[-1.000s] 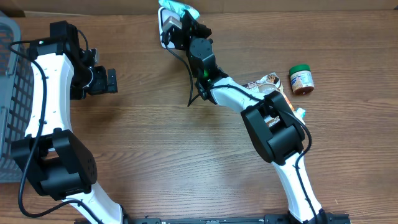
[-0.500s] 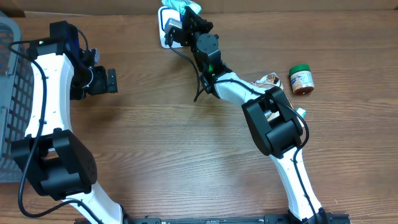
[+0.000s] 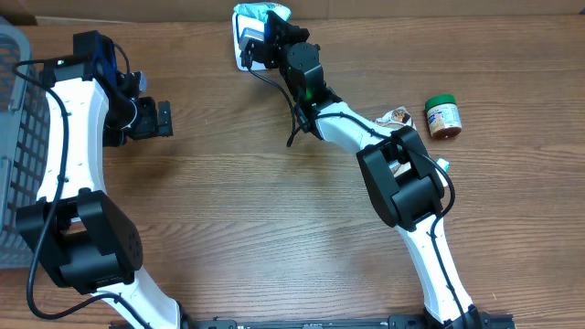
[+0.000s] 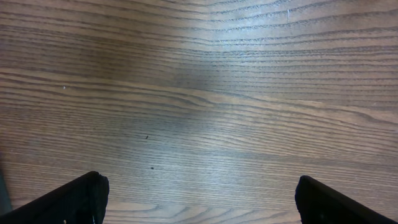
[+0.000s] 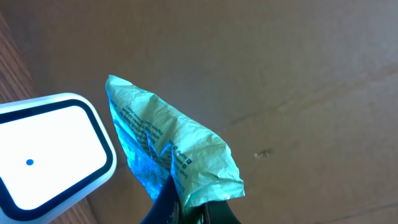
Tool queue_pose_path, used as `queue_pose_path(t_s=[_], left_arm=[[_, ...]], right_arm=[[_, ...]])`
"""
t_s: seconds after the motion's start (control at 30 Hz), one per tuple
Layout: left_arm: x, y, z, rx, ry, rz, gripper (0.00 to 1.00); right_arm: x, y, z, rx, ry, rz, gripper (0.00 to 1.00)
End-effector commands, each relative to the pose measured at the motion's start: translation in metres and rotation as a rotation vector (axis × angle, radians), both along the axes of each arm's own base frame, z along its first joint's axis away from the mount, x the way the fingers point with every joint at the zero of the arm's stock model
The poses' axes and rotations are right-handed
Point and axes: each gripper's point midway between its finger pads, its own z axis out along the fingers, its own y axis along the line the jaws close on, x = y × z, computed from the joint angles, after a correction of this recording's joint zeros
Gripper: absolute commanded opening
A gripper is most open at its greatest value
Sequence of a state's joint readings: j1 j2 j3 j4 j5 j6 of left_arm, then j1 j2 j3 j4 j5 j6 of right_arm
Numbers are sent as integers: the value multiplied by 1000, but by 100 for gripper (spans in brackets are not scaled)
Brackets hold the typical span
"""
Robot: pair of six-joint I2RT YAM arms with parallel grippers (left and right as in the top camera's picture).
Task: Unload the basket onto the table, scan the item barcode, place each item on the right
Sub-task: 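Hold the wipes pack in front of the scanner with the right gripper, then carry the wipes pack right and drop it beside the brown bag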
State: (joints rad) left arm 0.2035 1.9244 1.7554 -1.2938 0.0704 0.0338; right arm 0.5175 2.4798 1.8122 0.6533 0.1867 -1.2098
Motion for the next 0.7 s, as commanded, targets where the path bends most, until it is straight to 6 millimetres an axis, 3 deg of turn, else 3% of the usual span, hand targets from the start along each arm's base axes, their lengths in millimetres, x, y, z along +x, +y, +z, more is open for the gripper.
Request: queue_pose_path(t_s=[0.0,0.17,0.27,0.37,0.53,0.67], left_arm=[[4,0,13,10,-41,-14,100],[4,0,13,10,-41,-14,100],[4,0,13,10,-41,-14,100],[4,0,13,10,-41,-14,100],[4,0,13,10,-41,-14,100],[4,0,13,10,-41,-14,100]], right_arm=[[4,-2,18,-17,-55,-5,4],[3,-1,24,-6,-78,-8,4],[1,-2,39,5,-96,-9,4],[-3,-10,72,97,-114,-32,4],[-15,-35,142,396,-98,-89,4],[-33,-37,170,543,49,-77,4]])
